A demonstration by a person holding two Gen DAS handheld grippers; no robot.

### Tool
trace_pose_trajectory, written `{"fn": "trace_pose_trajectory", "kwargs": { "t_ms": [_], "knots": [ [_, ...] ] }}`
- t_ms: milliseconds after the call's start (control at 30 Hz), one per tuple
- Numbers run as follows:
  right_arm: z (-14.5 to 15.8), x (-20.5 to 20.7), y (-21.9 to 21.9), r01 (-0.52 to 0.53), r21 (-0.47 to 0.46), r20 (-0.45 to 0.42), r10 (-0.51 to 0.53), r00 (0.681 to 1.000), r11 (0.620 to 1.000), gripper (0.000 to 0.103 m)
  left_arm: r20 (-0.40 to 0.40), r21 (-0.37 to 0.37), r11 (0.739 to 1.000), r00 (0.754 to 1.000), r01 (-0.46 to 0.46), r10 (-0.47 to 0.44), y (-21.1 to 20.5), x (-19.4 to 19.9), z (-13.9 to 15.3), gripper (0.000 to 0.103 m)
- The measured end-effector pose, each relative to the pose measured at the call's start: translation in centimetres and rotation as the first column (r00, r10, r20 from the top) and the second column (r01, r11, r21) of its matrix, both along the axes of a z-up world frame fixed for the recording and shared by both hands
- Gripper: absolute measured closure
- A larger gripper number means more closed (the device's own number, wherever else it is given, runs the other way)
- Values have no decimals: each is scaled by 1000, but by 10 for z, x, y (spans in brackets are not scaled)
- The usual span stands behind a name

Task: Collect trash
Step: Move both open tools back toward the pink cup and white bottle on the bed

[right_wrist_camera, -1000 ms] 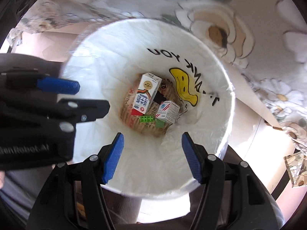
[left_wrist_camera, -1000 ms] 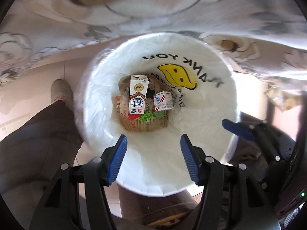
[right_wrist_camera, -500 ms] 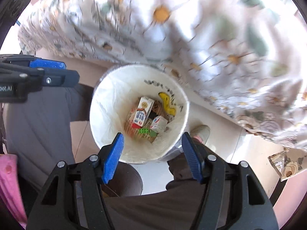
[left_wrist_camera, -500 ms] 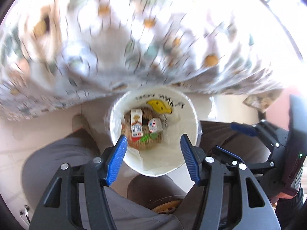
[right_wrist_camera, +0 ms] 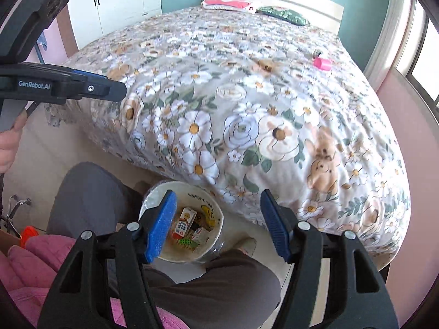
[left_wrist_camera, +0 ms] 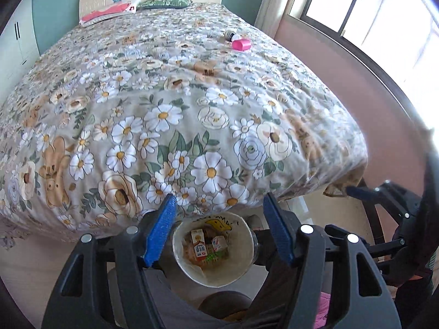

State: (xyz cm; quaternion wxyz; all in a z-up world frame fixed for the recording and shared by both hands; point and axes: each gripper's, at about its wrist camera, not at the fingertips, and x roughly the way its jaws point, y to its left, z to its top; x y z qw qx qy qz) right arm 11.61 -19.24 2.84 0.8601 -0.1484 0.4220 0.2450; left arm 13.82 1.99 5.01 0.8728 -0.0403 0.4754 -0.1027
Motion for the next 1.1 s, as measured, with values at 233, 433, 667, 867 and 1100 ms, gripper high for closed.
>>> {"fn": "trace_pose_trajectory", "kwargs": {
  "t_ms": [233, 433, 667, 867, 1100],
  "knots": [
    [70, 9, -13, 36, 9, 173, -37, 984, 999, 31, 102, 22, 1000, 995, 5, -7, -12, 24, 66, 25],
    [105, 41, -24, 50, 28, 244, -55, 968, 998, 26, 143, 35, 999, 990, 12, -17, -31, 68, 105, 23],
    [112, 116, -30, 64, 30, 274, -70, 959, 998, 26, 143, 60, 997, 988, 46, -54, -62, 157, 124, 21],
    [84, 226, -40, 97, 73, 262, -112, 958, 993, 26, 148, 107, 990, 983, 97, -112, -95, 279, 110, 20],
    [30, 375, -43, 89, 76, 257, -105, 961, 993, 26, 94, 164, 968, 974, 188, -205, -132, 434, 65, 20]
  ]
}}
